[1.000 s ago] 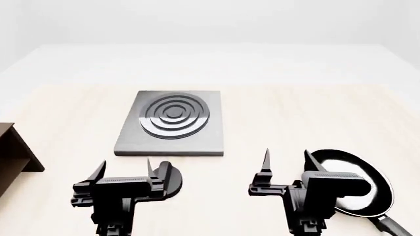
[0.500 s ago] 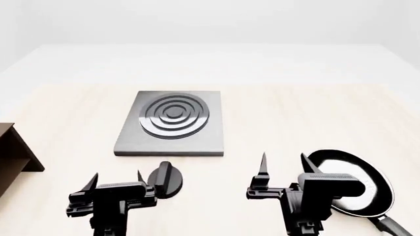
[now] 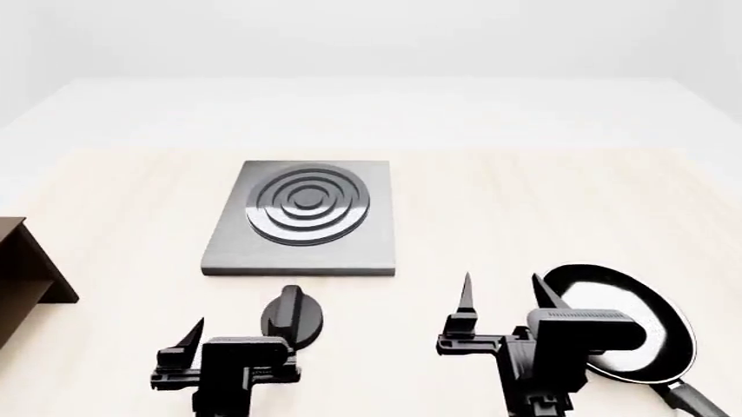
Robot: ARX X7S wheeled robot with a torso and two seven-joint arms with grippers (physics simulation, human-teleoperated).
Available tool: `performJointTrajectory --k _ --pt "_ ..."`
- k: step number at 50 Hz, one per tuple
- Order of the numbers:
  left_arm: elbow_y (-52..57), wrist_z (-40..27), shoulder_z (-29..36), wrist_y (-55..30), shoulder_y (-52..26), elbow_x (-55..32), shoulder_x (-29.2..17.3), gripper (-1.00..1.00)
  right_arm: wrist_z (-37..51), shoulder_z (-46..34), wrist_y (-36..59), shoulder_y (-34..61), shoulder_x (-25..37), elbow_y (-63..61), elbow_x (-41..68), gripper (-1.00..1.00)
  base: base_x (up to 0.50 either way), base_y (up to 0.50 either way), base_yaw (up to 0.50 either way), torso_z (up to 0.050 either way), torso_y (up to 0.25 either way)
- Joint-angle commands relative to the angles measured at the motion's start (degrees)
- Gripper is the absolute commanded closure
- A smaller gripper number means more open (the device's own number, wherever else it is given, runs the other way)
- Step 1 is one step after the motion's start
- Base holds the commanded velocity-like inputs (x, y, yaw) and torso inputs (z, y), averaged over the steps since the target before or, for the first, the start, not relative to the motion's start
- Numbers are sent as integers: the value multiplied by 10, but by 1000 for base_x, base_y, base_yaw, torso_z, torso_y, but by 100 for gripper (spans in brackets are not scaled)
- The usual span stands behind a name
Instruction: Turn on the stove and put the frying pan on it.
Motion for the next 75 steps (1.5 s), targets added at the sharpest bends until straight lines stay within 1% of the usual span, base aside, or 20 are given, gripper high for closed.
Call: performJointTrajectory --k 1,8,14,16,23,24,27,28,31,34,38,40,48,52,55,58,64,71,73,75 --pt "4 39 43 -15 -11 28 29 -100 -10 13 -8 -6 -5 5 -11 -100 0 0 0 0 0" --pt "62 57 79 -42 -11 34 35 -100 -8 16 -11 -8 -1 9 -9 -100 0 0 0 0 0" --pt "84 68 116 -47 0 45 37 -100 -7 12 -8 -10 2 6 -10 -100 0 0 0 0 0" --pt "93 69 118 -51 0 43 35 -100 -6 12 -8 -9 3 7 -10 -100 0 0 0 0 0" --pt "207 68 79 -111 19 0 21 -100 -9 5 10 -2 7 13 -5 -100 0 0 0 0 0" --pt "242 65 67 -132 26 -7 14 -100 -13 3 22 2 9 14 2 -100 0 0 0 0 0" --pt "281 57 51 -155 36 -14 5 -100 -18 2 36 6 11 13 12 -100 0 0 0 0 0" --pt "301 50 41 -162 43 -14 0 -100 -22 -4 54 10 15 11 14 -100 0 0 0 0 0" --pt "326 40 27 -180 47 -18 -5 -100 -19 -12 53 12 19 9 2 -100 0 0 0 0 0" --pt "354 33 12 -202 53 -24 -11 -100 -16 -10 70 18 25 -5 4 -100 0 0 0 0 0" --pt "377 25 1 -211 60 -24 -20 -100 -18 -10 96 27 37 -26 12 -100 0 0 0 0 0" --pt "384 22 -2 -212 63 -25 -22 -100 -20 -4 94 29 37 -29 17 -100 0 0 0 0 0" --pt "385 16 -10 -202 72 -28 -29 -100 -46 -29 163 52 82 -61 18 -100 0 0 0 0 0" --pt "374 15 -13 -192 72 -32 -30 -100 -76 -26 229 74 102 -90 65 -100 0 0 0 0 0" --pt "362 17 -10 -180 73 -31 -31 -100 -79 -26 268 96 116 -115 76 -100 0 0 0 0 0" --pt "350 18 -12 -169 73 -35 -32 -100 -82 -26 334 125 132 -140 98 -100 0 0 0 0 0" --pt "332 21 -14 -143 73 -37 -38 -100 -89 -41 415 171 166 -172 108 -100 0 0 0 0 0" --pt "320 20 -17 -131 68 -39 -41 -100 -91 -77 453 204 196 -186 89 -100 0 0 0 0 0" --pt "317 17 -19 -127 65 -38 -41 -100 -93 -85 478 221 206 -194 88 -100 0 0 0 0 0" --pt "317 15 -23 -120 66 -39 -43 -100 -97 -84 523 245 214 -197 100 -100 0 0 0 0 0"
